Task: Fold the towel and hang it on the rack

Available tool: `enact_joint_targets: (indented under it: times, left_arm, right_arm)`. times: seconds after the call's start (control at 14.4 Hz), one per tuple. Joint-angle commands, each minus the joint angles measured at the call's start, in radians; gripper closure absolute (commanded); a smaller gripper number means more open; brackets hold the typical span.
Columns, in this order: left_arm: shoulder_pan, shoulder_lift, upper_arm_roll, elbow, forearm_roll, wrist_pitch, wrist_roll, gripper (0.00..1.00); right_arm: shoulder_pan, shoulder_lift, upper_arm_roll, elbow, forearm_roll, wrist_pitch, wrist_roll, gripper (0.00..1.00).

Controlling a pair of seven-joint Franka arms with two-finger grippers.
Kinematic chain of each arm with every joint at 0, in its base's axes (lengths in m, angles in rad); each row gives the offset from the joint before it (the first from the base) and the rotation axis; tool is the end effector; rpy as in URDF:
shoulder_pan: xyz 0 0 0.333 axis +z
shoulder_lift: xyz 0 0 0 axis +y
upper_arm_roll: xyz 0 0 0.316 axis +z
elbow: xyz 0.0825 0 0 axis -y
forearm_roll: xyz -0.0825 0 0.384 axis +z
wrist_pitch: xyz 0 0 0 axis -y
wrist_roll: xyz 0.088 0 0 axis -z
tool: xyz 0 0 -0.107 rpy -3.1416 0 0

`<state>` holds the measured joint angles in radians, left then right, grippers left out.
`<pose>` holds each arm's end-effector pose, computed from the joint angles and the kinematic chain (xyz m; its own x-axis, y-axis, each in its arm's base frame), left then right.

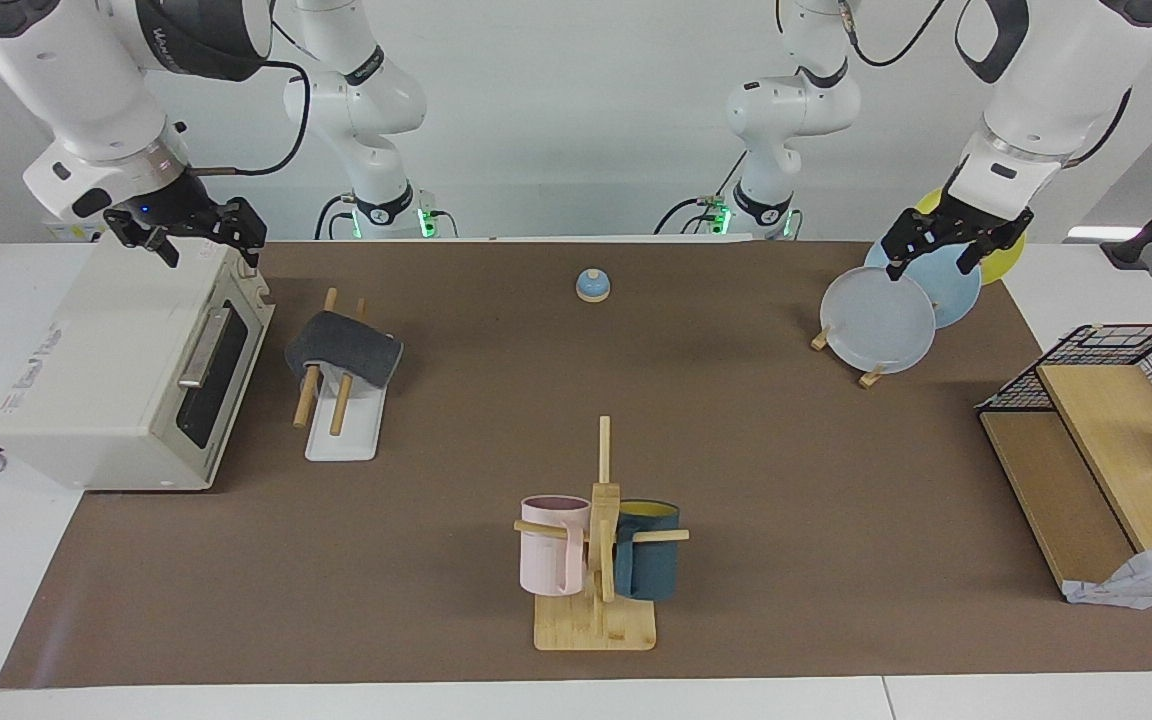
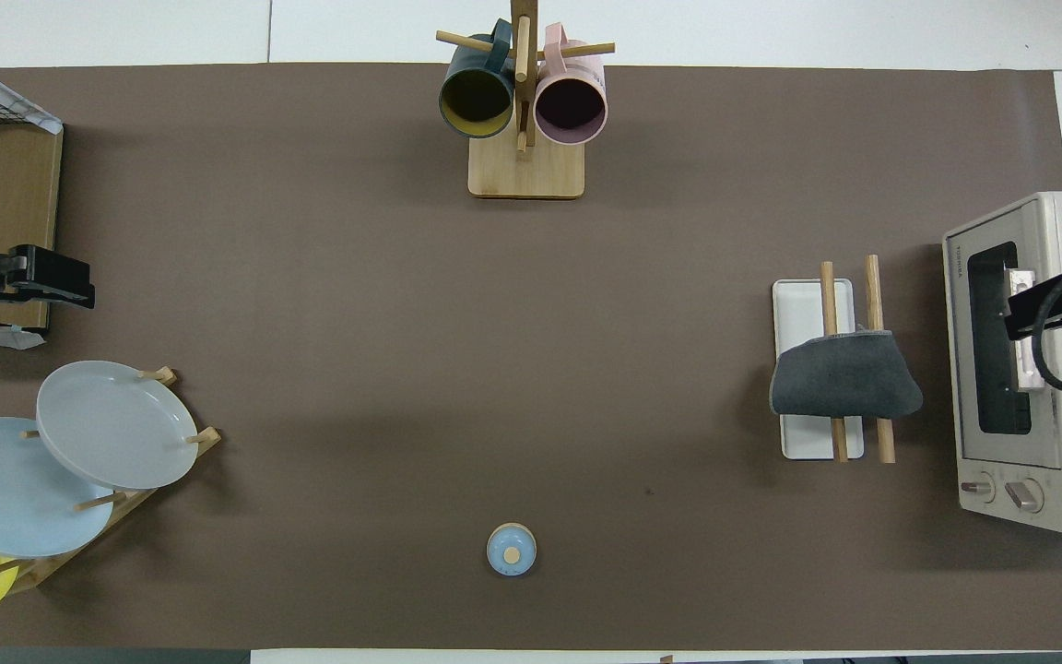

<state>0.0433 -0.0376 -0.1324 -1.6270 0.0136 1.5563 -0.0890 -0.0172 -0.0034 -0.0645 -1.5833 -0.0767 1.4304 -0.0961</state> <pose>0.5384 -0.0480 0.6172 0.9995 0.0004 -0.0316 -0.0003 -0.9998 -0.0214 0.5347 -0.0529 0.6097 0.9879 0.0044 -0.1552 0.0142 -0.9980 0.0618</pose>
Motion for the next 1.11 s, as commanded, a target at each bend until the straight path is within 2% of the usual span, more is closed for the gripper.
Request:
enact_joint_targets:
  times: [0.0, 1.04]
  left_arm:
    - [0.013, -0.007, -0.016, 0.001, -0.014, -0.004, 0.005, 0.0]
    - [0.024, -0.008, -0.012, 0.001, -0.014, -0.012, 0.002, 0.0]
  right_arm:
    - [-0.029, -0.001, 0.026, 0.011, 0.015, -0.013, 0.015, 0.0]
    - [-0.027, -0.001, 0.029, 0.011, 0.015, -0.004, 0.018, 0.0]
